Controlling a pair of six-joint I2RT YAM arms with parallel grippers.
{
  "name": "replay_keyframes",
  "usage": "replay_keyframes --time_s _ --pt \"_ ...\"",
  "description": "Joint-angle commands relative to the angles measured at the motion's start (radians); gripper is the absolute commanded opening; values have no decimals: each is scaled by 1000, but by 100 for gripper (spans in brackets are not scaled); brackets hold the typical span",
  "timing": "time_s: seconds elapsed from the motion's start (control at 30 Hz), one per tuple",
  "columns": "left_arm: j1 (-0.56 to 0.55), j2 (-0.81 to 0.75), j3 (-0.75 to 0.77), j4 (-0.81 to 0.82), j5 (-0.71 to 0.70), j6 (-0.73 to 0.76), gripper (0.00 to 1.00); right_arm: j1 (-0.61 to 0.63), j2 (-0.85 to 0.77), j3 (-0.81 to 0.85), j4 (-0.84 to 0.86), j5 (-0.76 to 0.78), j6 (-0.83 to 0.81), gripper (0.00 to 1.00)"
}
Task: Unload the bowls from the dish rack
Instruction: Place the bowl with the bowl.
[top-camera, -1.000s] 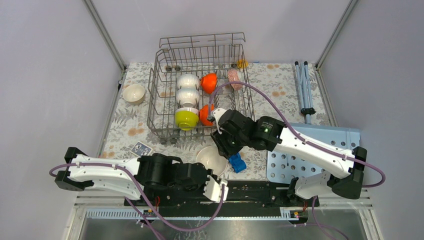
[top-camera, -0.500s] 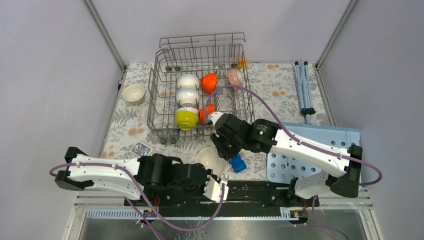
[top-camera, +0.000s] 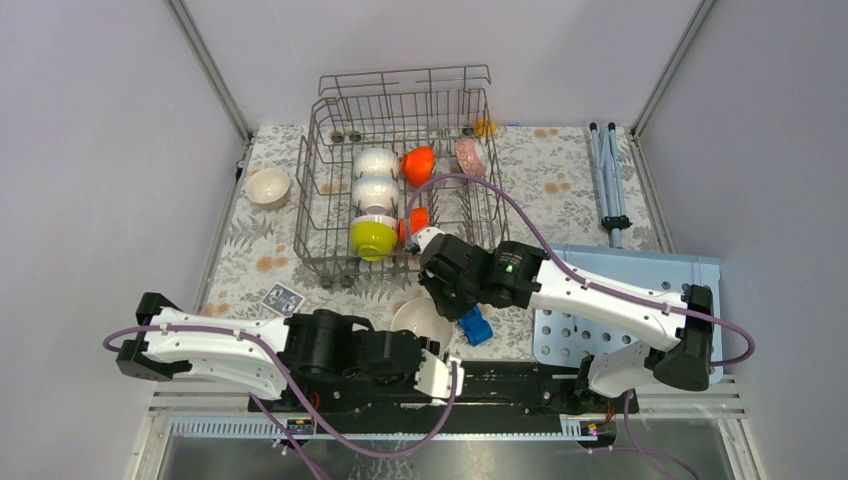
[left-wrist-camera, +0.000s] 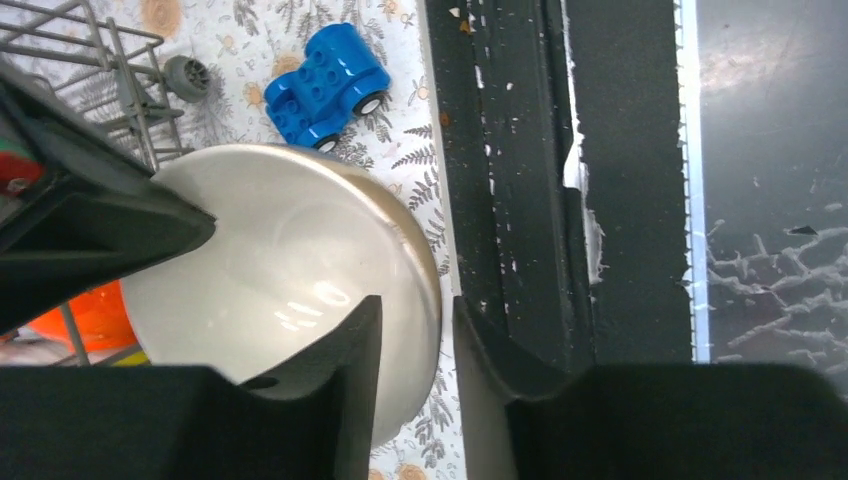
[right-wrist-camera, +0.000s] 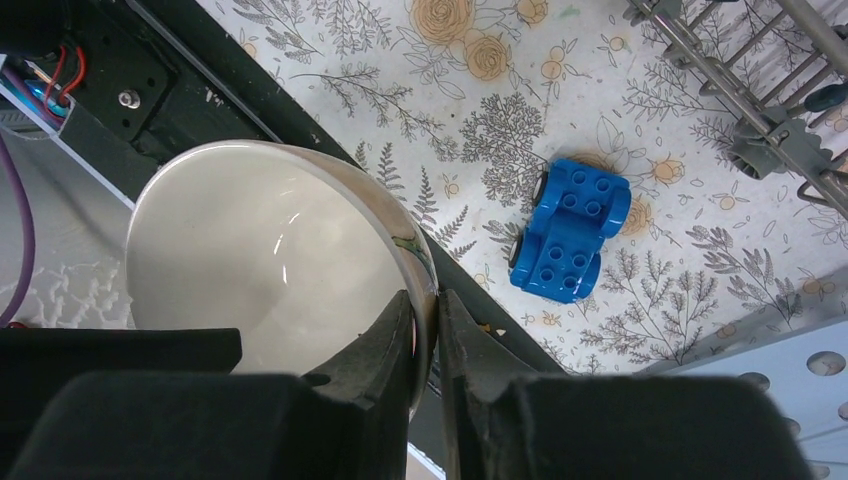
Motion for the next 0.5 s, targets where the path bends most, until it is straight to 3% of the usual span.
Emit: replay_keyframes --time_s 0.0,0.03,0.1,0.13,0.17,0.47 --pt "-3 -17 42 84 -97 -50 49 15 -37 20 12 30 30 0" --pt "-3 -26 41 93 -115 -56 62 16 -44 20 15 37 36 0" --pt "-3 -47 44 106 -141 -75 78 15 -60 19 20 52 44 0" --pt "-3 -57 51 112 -150 -86 94 16 -70 21 22 58 47 0" --pt "-3 -67 60 116 -156 -96 98 16 -79 22 22 64 50 0" --pt "-2 -112 139 189 -400 -263 99 16 -203 -40 52 148 79 0"
